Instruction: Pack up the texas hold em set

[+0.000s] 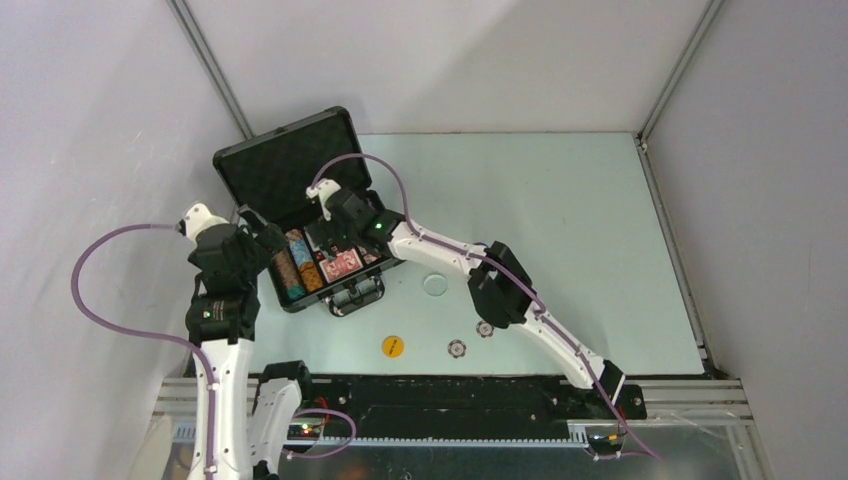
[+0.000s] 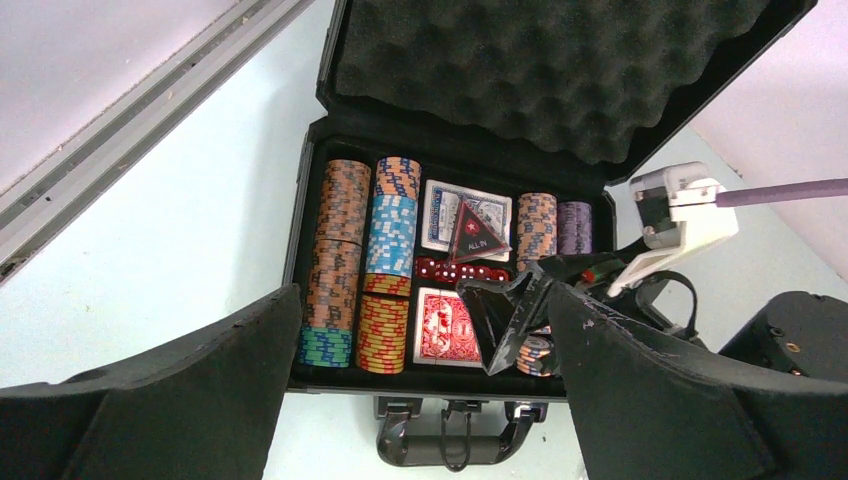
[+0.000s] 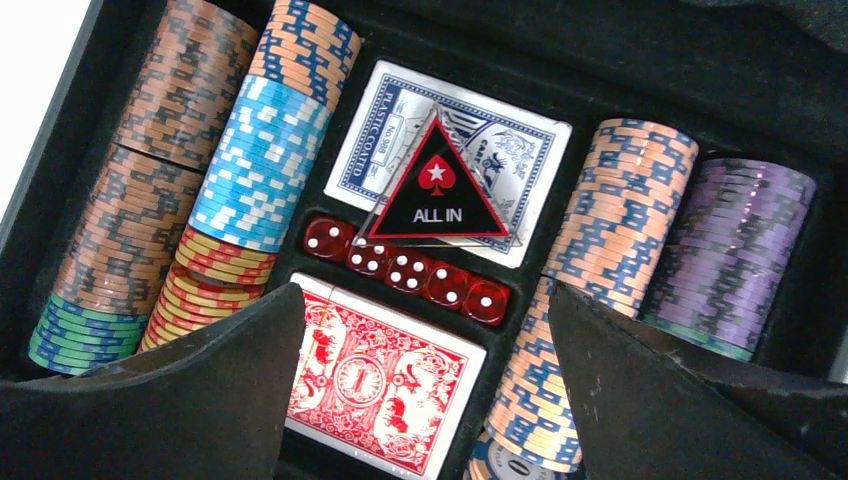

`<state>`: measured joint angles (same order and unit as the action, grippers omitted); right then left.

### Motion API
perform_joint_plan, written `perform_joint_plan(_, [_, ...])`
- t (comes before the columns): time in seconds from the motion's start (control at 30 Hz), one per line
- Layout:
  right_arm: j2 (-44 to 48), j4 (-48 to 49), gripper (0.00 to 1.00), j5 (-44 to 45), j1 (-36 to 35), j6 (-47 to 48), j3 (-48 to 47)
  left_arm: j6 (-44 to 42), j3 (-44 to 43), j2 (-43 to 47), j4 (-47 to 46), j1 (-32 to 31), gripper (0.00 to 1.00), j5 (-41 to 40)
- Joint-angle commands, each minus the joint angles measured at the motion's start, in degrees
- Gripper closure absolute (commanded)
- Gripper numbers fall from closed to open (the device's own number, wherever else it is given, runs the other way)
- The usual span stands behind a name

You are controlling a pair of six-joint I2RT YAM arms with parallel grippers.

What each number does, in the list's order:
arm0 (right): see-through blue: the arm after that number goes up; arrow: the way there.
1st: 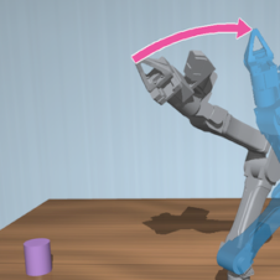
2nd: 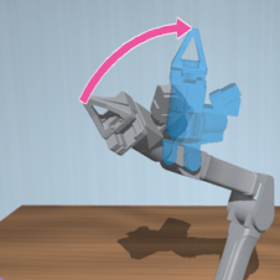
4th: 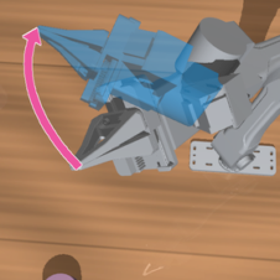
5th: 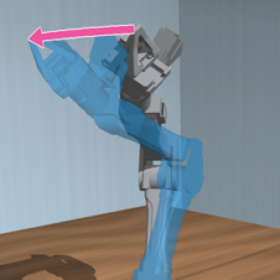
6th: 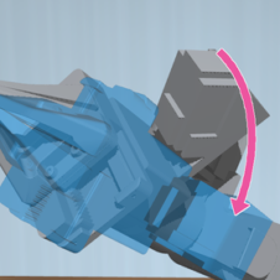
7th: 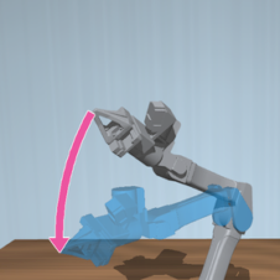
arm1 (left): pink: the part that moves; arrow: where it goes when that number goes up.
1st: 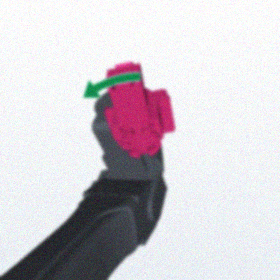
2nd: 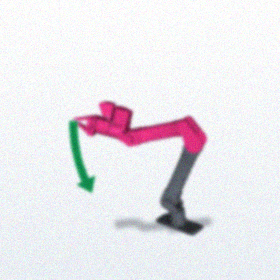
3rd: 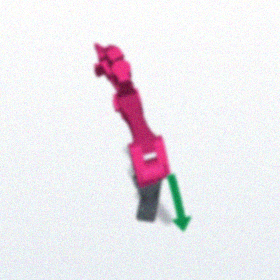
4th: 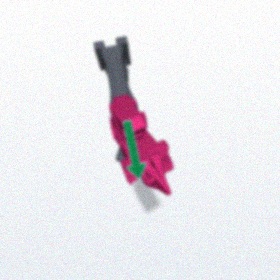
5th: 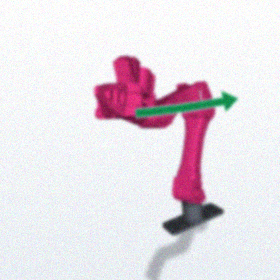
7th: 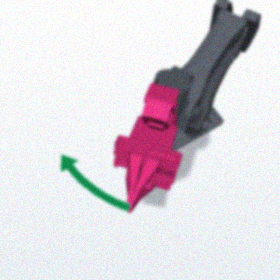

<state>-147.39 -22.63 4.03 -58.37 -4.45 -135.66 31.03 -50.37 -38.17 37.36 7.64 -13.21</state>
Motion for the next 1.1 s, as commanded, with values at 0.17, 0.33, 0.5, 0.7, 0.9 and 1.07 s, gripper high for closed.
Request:
perform_joint_plan(0.17, [12.9,6.1,0.03,0.9,1.9,-0.8,7.4,-0.4,0.4,-0.6,-1.8,1.0,0.02,0.1])
perform_joint_plan(0.33, [22.2,11.1,0.03,2.5,3.4,-4.2,19.6,-0.3,0.4,-0.7,-1.8,1.1,0.02,0.5])
perform_joint_plan(0.5, [33.9,14.1,0.04,3.7,5.7,-9.5,33.4,-0.3,0.3,-1.1,-1.8,1.1,0.02,0.7])
perform_joint_plan(0.7, [47.4,14.9,0.05,4.0,9.3,-13.4,49.7,-0.3,0.3,-1.6,-1.8,1.2,0.02,1.1])
perform_joint_plan(0.9, [58.4,10.9,0.06,7.1,12.5,-15.2,61.9,-0.2,0.1,-2.5,-1.9,1.6,0.02,1.9])
perform_joint_plan(1.07, [65.0,8.5,0.06,9.1,14.0,-17.3,69.2,-0.3,0.2,-2.5,-1.8,1.8,0.02,2.0])
